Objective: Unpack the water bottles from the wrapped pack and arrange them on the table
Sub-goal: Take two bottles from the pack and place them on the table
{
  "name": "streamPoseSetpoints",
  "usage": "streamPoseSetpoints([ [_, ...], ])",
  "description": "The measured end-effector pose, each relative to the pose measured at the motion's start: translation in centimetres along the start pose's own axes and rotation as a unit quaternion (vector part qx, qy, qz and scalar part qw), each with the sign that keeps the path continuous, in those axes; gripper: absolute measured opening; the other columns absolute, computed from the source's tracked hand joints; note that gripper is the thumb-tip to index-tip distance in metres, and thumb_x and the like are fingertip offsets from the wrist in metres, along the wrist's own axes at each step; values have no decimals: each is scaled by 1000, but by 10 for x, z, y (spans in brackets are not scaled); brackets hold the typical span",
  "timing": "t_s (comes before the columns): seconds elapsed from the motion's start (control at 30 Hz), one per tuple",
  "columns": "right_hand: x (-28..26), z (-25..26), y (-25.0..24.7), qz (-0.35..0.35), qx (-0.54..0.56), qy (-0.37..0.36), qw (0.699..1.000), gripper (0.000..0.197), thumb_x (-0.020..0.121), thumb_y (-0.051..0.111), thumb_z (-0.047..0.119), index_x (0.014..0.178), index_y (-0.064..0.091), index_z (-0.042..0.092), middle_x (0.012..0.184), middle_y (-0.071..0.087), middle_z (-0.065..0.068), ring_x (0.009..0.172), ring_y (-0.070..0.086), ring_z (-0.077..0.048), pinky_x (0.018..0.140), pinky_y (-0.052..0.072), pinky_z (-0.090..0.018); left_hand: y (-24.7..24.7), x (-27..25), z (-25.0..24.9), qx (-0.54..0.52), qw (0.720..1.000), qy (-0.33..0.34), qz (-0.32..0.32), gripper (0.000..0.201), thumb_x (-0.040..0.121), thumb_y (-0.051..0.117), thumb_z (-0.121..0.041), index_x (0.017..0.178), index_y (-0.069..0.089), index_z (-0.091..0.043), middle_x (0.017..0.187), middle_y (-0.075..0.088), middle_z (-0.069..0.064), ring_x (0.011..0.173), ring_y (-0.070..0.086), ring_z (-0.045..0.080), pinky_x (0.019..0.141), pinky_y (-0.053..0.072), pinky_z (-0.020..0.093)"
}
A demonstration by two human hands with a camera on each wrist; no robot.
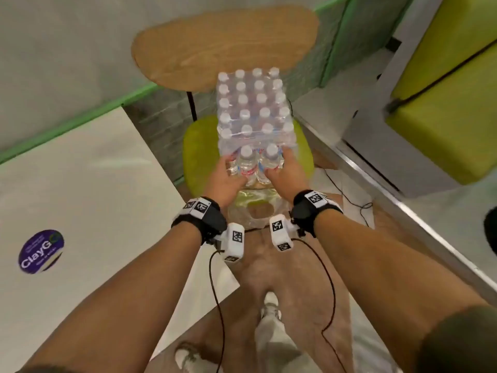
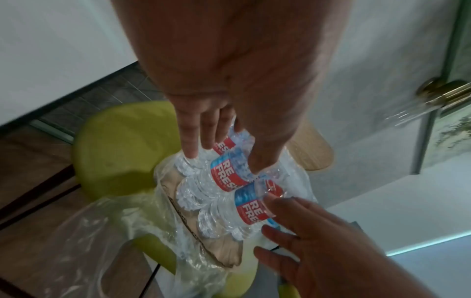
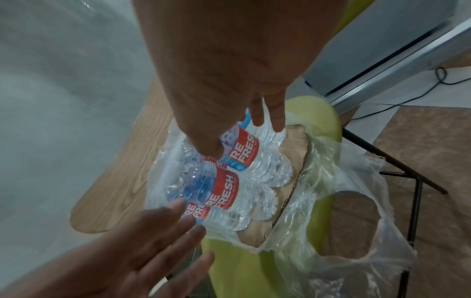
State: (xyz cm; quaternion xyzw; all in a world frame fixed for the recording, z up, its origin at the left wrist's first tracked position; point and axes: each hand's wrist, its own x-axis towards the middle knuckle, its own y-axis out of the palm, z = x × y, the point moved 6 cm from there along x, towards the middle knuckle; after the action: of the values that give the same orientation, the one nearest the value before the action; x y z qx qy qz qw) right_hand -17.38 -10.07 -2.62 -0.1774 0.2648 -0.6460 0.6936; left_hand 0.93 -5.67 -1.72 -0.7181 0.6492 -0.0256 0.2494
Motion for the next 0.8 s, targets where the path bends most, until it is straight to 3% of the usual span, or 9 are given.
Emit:
streamPoseSetpoints([
  [0.07, 10, 4, -1, 0, -12, -32, 999, 57, 81, 72, 26, 133, 50, 17, 126, 64, -5, 114, 61, -26, 88, 43, -26, 5, 13, -5, 23, 999, 21, -22, 74, 78, 79, -16, 142, 43, -18, 133, 54, -4, 121, 53, 11, 101, 42, 26],
  [0.13, 19, 0, 3, 18, -22, -36, 999, 52, 81, 72, 26, 129, 54, 15, 124, 64, -8, 115, 60, -26, 89, 42, -26, 13, 28, 2, 44, 998, 31, -28, 83, 68, 83, -25, 140, 43, -22, 136, 56, -4, 124, 55, 12, 107, 44, 34],
  [0.2, 27, -5, 7, 24, -16, -33, 999, 50, 80, 73, 29, 126, 57, 15, 122, 66, -7, 114, 61, -25, 89, 44, -26, 20, 41, 8, 70, 996, 48, -38, 83, 61, 85, -36, 134, 47, -27, 130, 61, -6, 118, 60, 12, 102, 49, 42],
  [0.27, 33, -11, 11, 30, -15, -31, 999, 51, 78, 73, 31, 125, 57, 16, 120, 67, -5, 112, 62, -24, 91, 49, -29, 25, 46, 1, 83, 992, 77, -47, 68, 61, 85, -41, 121, 57, -28, 116, 68, -8, 106, 66, 11, 92, 55, 43],
  [0.33, 36, -17, 13, 26, -24, -27, 999, 56, 76, 73, 36, 125, 56, 16, 118, 67, -5, 111, 63, -25, 91, 51, -36, 27, 49, -2, 76, 991, 90, -68, 57, 65, 84, -47, 113, 63, -25, 108, 71, -8, 99, 69, 11, 86, 56, 41],
  [0.47, 40, -21, 15, 17, -43, -29, 999, 61, 72, 75, 46, 120, 57, 14, 113, 68, -5, 107, 64, -25, 88, 53, -41, 23, 47, 0, 82, 989, 91, -82, 58, 67, 81, -59, 113, 64, -28, 109, 72, -10, 100, 68, 7, 86, 56, 38],
  [0.57, 34, -16, 14, 1, -37, -39, 999, 63, 69, 75, 53, 117, 55, 17, 110, 68, -1, 103, 65, -23, 84, 54, -41, 14, 33, 4, 65, 991, 83, -83, 59, 70, 84, -45, 122, 61, -30, 114, 70, -11, 103, 66, 4, 89, 56, 36],
  [0.67, 11, -3, 15, -22, -20, -65, 997, 58, 69, 74, 50, 113, 49, 23, 105, 67, 6, 97, 65, -18, 79, 54, -38, -6, 5, 4, 29, 992, 92, -85, 60, 75, 85, -34, 128, 60, -25, 115, 70, -12, 103, 65, -2, 90, 56, 27],
  [0.8, -27, 26, 38, -25, 13, -92, 995, 49, 68, 73, 43, 107, 48, 26, 96, 63, 8, 89, 62, -14, 76, 54, -39, -62, -52, 17, -6, 984, 85, -159, 54, 75, 85, -35, 122, 62, -23, 108, 71, -12, 98, 67, 0, 83, 55, 15],
])
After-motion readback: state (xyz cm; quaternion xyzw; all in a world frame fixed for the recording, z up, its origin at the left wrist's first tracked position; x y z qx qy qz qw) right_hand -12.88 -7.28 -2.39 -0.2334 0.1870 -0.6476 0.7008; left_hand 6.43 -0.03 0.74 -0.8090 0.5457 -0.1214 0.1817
